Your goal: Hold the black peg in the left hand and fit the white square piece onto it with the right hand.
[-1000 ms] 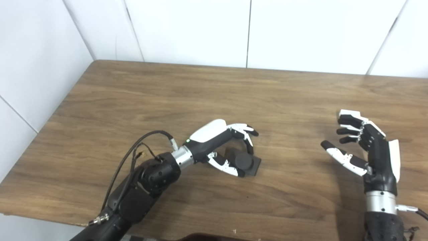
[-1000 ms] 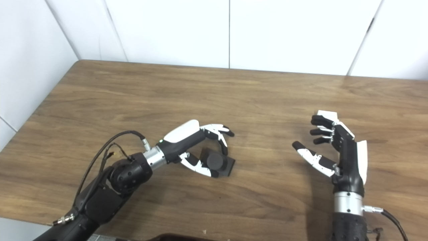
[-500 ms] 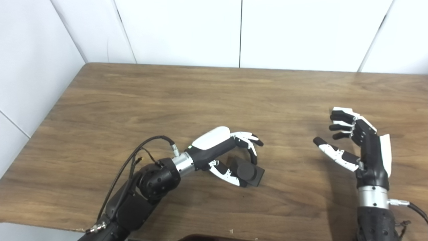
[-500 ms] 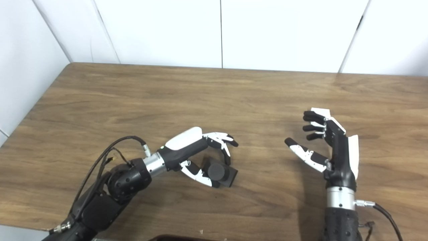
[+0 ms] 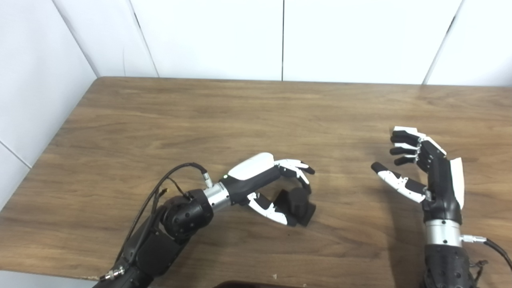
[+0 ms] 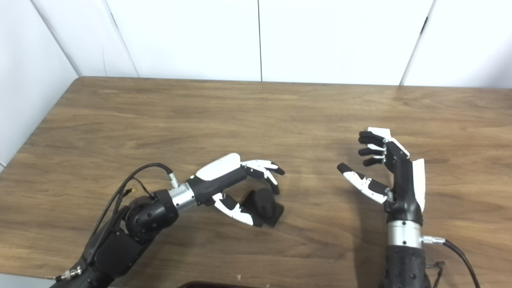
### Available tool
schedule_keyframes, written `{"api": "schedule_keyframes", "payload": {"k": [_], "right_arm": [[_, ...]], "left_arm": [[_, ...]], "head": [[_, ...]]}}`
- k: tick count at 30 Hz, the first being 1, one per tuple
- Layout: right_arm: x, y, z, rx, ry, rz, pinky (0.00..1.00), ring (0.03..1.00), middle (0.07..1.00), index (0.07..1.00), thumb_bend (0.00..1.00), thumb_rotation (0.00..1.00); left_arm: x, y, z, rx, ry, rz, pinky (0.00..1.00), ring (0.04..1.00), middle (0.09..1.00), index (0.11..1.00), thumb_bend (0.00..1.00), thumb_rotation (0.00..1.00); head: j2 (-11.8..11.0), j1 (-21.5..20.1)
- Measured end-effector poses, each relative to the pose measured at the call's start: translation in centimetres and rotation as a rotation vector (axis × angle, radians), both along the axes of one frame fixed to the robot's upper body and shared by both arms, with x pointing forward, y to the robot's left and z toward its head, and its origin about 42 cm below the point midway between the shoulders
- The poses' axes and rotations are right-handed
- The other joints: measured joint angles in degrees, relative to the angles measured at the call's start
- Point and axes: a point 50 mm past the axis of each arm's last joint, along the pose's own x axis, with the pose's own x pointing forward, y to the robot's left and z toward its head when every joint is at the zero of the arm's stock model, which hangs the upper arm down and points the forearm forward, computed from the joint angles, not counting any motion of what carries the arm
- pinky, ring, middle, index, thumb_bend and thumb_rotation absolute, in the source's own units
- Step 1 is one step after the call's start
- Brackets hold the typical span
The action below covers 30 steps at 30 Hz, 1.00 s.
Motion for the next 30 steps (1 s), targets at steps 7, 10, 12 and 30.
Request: {"api": "schedule_keyframes", "payload": {"k": [7, 10, 12, 30], "right_arm": [[0.02, -0.06, -0.03, 0.004, 0.019, -0.008, 0.48, 0.597, 0.675, 0.671, 0.56, 0.05], [0.02, -0.07, -0.03, 0.003, 0.021, -0.008, 0.48, 0.6, 0.675, 0.672, 0.56, 0.06], [0.02, -0.08, -0.02, 0.002, 0.02, -0.008, 0.49, 0.605, 0.678, 0.673, 0.56, 0.07], [-0.08, -0.08, 0.5, 0.004, 0.006, -0.008, 0.48, 0.595, 0.678, 0.675, 0.55, 0.06]], "left_arm": [[0.05, 0.02, 0.05, 0.003, 0.001, -0.002, 0.82, 0.908, 0.874, 0.617, 0.88, 0.3], [0.06, 0.03, 0.06, 0.003, 0.001, -0.002, 0.81, 0.902, 0.87, 0.598, 0.86, 0.27], [0.08, 0.04, 0.07, 0.007, -0.003, 0.0, 0.8, 0.895, 0.863, 0.582, 0.84, 0.21], [-0.26, -0.5, 0.23, 0.116, -0.207, 0.082, 0.87, 0.864, 0.839, 0.493, 0.52, 0.08]], "head": [[0.18, 0.26], [0.26, 0.35], [0.26, 0.35], [0.62, 0.79]]}}
